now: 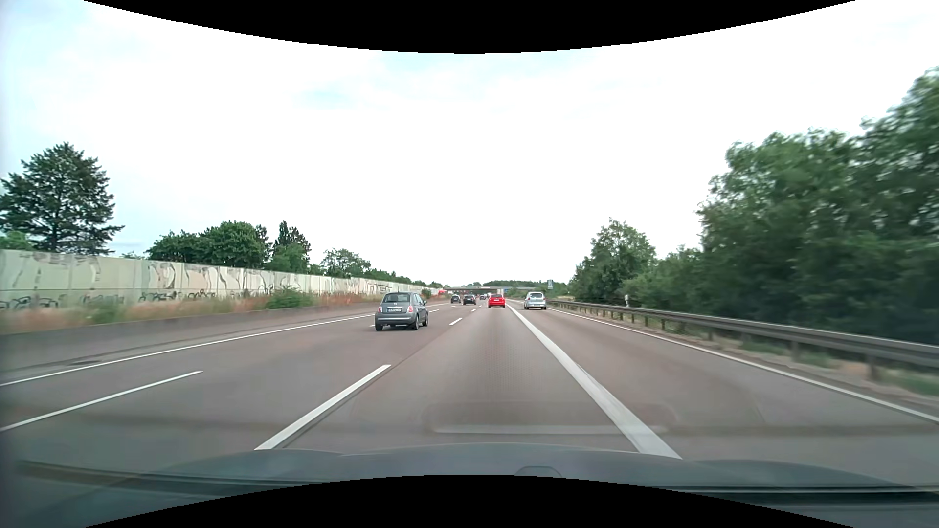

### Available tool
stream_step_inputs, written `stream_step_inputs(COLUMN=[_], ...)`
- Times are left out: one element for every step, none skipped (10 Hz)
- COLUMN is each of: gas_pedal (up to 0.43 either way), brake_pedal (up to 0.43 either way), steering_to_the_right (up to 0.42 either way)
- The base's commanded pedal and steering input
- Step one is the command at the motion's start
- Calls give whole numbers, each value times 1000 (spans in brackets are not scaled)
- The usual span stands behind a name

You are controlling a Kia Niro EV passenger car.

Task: Follow the waypoints while adhering to traffic rules and regulations

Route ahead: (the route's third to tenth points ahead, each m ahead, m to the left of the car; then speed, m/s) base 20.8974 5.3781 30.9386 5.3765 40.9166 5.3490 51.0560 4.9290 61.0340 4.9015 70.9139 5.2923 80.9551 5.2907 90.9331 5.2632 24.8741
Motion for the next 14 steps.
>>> stream_step_inputs(gas_pedal=[39,39,39,39,39,39,39,39,39,39,39,39,39,39], brake_pedal=[0,0,0,0,0,0,0,0,0,0,0,0,0,0], steering_to_the_right=[-4,-4,-3,-3,-3,-3,-3,-3,-3,-3,-3,-3,-3,-3])
